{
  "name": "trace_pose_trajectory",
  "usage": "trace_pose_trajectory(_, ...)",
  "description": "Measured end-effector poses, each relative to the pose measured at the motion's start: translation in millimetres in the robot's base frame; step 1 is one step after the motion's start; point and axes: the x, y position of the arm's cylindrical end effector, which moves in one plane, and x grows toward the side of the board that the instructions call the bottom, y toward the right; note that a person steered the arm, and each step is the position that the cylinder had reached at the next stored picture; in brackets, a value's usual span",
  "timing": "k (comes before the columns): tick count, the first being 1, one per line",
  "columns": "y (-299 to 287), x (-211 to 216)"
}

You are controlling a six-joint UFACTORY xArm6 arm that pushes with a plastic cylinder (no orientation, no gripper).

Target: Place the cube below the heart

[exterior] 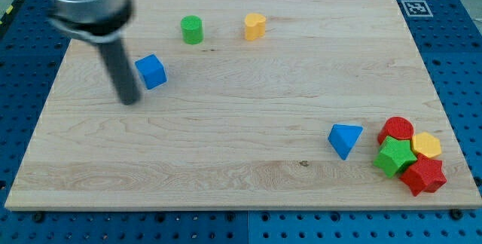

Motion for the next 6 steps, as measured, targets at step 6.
trace_pose_trajectory(6, 143, -18)
